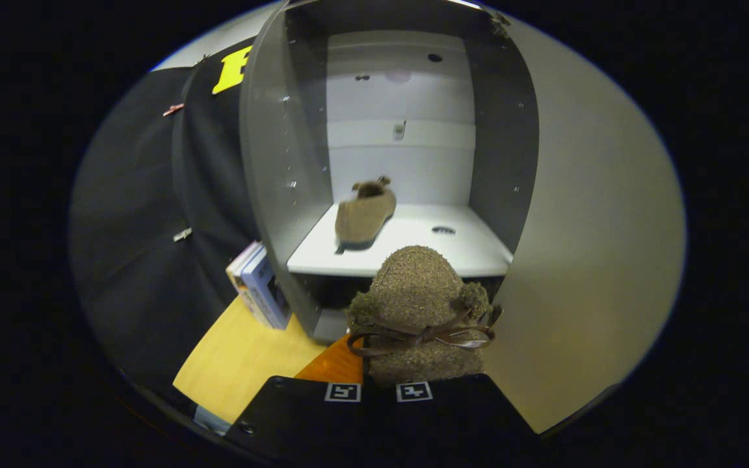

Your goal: Open the shoe cabinet door, grab the shoes and put them into the shoe cabinet, then close the shoe cabinet door.

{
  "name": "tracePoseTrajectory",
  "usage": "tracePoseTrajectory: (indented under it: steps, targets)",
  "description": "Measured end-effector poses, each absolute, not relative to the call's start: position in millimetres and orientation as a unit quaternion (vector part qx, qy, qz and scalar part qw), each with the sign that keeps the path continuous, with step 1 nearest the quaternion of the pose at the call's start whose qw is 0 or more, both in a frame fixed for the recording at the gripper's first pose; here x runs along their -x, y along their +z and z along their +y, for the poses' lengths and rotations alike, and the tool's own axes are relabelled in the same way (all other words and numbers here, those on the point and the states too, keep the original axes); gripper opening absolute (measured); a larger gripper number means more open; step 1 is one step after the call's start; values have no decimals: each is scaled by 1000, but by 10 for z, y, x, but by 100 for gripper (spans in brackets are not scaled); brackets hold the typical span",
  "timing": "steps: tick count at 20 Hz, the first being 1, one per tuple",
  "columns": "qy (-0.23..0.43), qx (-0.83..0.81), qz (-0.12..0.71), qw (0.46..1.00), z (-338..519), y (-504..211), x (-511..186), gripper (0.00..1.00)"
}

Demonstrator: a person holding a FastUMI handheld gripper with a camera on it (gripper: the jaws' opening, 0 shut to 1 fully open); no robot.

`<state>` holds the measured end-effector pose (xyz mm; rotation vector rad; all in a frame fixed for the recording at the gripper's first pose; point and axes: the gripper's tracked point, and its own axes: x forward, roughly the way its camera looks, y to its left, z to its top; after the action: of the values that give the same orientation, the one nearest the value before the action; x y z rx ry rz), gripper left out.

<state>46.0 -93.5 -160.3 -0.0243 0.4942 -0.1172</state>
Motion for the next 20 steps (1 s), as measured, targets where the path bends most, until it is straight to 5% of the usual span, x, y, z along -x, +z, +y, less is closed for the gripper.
tracePoseTrajectory:
  steps: [12,20]
  targets:
    - [-122,1,197,973,-1287,-999,-1831,5]
    - [-154,-17,224,962,-1703,-1339,-2799,5]
